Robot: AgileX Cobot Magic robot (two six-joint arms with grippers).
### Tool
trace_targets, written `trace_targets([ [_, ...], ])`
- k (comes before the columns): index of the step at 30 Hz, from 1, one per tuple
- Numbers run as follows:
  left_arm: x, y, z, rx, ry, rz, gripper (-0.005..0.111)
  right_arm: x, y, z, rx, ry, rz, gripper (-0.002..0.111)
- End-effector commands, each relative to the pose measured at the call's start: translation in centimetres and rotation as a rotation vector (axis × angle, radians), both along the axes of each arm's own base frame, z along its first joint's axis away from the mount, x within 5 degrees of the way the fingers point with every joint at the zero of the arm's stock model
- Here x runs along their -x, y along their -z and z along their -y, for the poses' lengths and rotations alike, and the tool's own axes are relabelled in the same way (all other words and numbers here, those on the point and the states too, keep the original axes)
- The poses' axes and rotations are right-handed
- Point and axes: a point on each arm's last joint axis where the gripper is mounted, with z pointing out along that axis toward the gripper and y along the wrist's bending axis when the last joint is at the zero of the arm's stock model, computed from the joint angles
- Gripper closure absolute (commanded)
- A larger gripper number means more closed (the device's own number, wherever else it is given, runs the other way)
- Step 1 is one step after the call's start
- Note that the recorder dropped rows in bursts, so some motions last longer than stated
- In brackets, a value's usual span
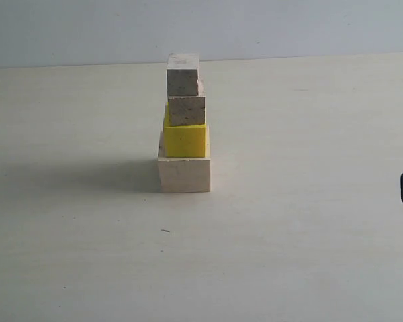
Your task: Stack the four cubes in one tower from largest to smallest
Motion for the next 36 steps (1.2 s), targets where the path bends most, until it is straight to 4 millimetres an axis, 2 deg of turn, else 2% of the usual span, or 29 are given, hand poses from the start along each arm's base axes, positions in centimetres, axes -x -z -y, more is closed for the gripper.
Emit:
trace_targets([
  [1,0.03,0.11,0.01,-0.032,0.013,-0.004,0.107,-0.01,0.08,-0.01,-0.003,-0.001,0.008,0.108],
  [36,0.03,0.11,0.01,-0.046,0.017,-0.005,0.107,-0.01,0.08,-0.01,-0.003,-0.001,0.008,0.108],
])
